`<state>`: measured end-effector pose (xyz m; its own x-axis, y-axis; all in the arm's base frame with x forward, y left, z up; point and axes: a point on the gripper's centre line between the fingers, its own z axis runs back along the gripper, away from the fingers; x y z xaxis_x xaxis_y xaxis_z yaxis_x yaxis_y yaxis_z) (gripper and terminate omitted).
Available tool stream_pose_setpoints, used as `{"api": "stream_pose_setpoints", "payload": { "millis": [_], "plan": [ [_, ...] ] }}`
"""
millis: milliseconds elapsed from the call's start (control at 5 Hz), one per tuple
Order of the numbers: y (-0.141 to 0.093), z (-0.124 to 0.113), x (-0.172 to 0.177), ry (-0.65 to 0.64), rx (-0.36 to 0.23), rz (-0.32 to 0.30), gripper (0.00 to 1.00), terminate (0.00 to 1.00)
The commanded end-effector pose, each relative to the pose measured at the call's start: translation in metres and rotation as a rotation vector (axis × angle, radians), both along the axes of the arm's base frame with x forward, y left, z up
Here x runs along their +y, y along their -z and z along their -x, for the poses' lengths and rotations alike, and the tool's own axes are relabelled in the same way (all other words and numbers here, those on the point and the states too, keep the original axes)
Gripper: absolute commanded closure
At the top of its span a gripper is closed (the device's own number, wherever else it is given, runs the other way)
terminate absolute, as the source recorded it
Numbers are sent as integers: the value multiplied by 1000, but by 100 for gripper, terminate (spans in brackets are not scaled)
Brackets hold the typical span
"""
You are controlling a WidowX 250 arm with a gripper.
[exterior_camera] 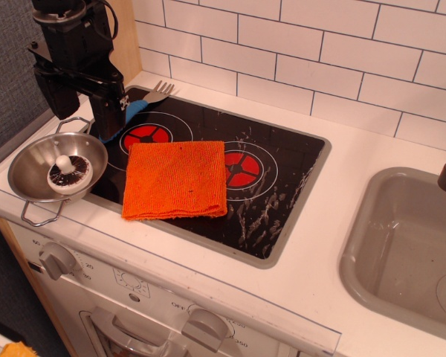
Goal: Move the cloth toward the front.
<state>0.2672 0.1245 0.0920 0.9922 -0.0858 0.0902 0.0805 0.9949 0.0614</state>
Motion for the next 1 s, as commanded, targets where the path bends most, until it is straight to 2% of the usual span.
{"api": "stream_pose_setpoints", "payload": {
  "millis": [0,600,800],
  "plan": [
    [0,0,0,0,0,0,0,0],
    [39,-33,-54,130,37,9,0,0],
    [64,-42,-60,135,63,0,0,0]
  ]
}}
